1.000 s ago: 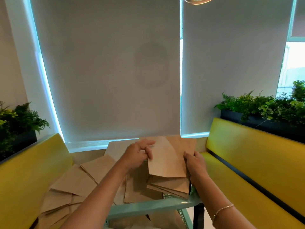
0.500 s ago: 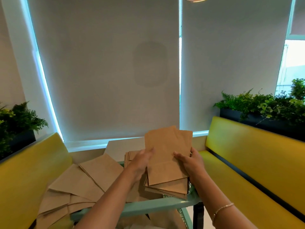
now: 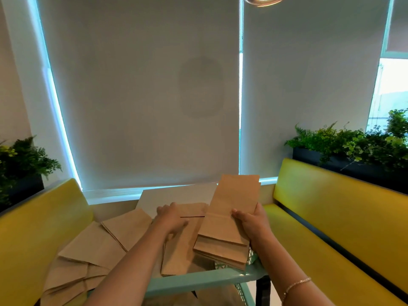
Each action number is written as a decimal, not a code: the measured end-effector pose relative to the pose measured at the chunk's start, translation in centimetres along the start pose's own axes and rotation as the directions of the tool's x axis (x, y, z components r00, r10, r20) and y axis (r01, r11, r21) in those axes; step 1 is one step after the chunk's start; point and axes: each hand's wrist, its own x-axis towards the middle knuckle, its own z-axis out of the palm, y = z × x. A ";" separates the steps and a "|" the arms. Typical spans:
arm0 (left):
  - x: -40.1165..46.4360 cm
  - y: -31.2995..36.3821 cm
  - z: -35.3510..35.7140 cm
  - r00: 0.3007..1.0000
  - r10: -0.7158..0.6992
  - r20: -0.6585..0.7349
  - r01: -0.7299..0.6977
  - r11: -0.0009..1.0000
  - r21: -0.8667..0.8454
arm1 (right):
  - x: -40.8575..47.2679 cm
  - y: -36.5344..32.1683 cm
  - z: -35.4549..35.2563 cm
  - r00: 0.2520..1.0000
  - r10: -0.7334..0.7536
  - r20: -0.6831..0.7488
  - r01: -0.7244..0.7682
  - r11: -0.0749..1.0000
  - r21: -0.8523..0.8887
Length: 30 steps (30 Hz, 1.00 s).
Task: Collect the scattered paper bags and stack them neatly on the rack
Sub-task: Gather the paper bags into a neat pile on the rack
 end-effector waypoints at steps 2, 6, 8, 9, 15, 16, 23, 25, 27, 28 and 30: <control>0.7 -0.7 0.3 0.999 -0.034 0.009 0.034 0.999 -0.003 | 0.1 0.0 0.0 1.000 -0.001 0.010 0.001 1.000 -0.025; 1.3 -0.6 0.4 0.994 -0.090 -0.063 0.085 0.993 -0.085 | 0.2 0.0 -0.1 1.000 0.011 -0.003 -0.011 0.999 -0.052; 1.6 -0.7 0.7 0.989 -0.114 -0.091 0.100 0.983 -0.153 | 0.3 0.2 -0.1 1.000 0.017 -0.016 -0.018 0.998 -0.061; 1.6 -0.8 0.8 0.988 -0.112 -0.106 0.093 0.981 -0.170 | 0.3 0.2 0.0 1.000 0.019 -0.022 -0.021 0.997 -0.069; 0.8 -1.2 1.2 0.974 -0.084 -0.212 -0.004 0.923 -0.384 | 0.4 0.4 0.2 0.999 0.027 -0.037 -0.029 0.997 -0.066; 0.7 -1.3 1.2 0.971 -0.068 -0.228 -0.029 0.918 -0.395 | 0.3 0.4 0.2 0.999 0.026 -0.041 -0.029 0.997 -0.069; 0.9 -1.1 1.5 0.993 -0.039 -0.108 0.006 0.955 -0.295 | 0.0 0.1 0.1 0.999 0.034 -0.028 -0.036 0.997 -0.071; 1.1 -1.0 1.3 0.997 -0.073 -0.040 0.058 0.956 -0.288 | -0.1 -0.1 0.0 0.999 0.034 -0.017 -0.035 0.998 -0.044; 1.6 -0.9 1.0 0.996 -0.085 0.037 0.092 0.964 -0.250 | 0.0 -0.1 0.0 0.999 0.038 -0.015 -0.039 0.999 -0.024; 1.8 -0.9 0.8 0.994 -0.083 0.072 0.096 0.973 -0.210 | 0.1 0.0 0.0 0.999 0.043 -0.016 -0.043 0.999 -0.017; 2.3 -1.0 0.3 0.990 -0.077 0.115 0.092 0.987 -0.132 | 0.2 0.1 0.0 0.999 0.038 -0.026 -0.039 0.999 -0.034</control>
